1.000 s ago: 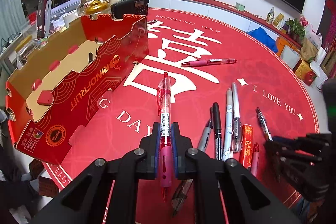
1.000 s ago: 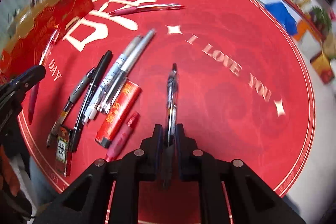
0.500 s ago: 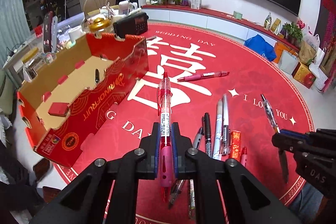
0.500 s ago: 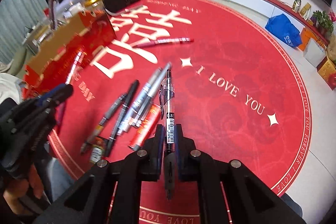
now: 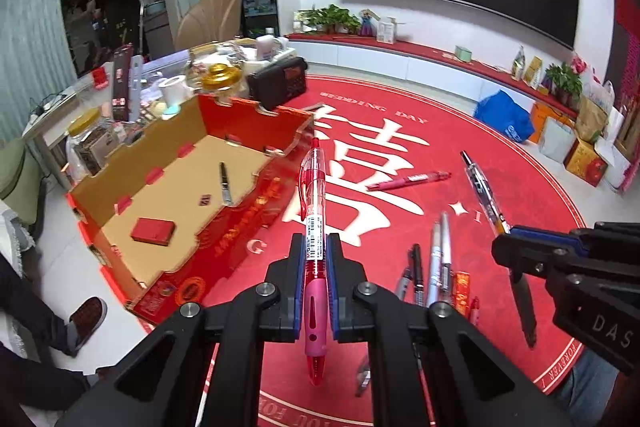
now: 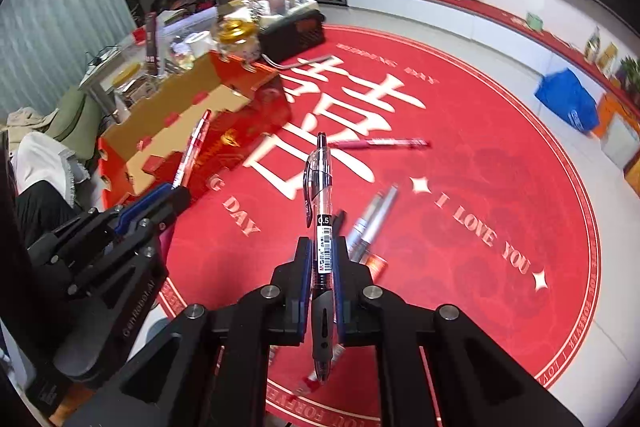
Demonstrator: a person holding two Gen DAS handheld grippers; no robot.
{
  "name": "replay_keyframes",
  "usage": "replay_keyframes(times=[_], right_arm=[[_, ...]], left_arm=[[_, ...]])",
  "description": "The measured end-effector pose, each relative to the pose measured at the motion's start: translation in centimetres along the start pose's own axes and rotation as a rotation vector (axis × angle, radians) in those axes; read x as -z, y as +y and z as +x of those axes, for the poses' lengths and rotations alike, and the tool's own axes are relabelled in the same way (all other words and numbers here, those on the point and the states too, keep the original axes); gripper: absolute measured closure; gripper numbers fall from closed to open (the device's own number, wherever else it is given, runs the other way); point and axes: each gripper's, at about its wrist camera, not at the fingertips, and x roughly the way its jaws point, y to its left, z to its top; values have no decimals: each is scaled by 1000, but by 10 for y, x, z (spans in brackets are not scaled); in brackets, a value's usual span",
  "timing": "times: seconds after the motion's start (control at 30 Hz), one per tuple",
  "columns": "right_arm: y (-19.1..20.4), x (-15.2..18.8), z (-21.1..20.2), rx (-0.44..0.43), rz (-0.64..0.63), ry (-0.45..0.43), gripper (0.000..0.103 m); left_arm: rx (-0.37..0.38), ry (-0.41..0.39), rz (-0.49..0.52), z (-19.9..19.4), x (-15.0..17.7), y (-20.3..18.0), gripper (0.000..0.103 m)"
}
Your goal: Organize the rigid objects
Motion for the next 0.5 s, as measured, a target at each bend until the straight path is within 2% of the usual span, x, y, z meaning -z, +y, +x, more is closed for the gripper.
replay_keyframes(times=[0.2,0.5], right_arm=[[30,-19,0,-50,-33,-42,92],[88,-47,15,-112,-139,-49,92]], left_arm=[[-57,-42,-61,-10,-8,33,92],[-150,-53,-135,-15,-19,85,92]])
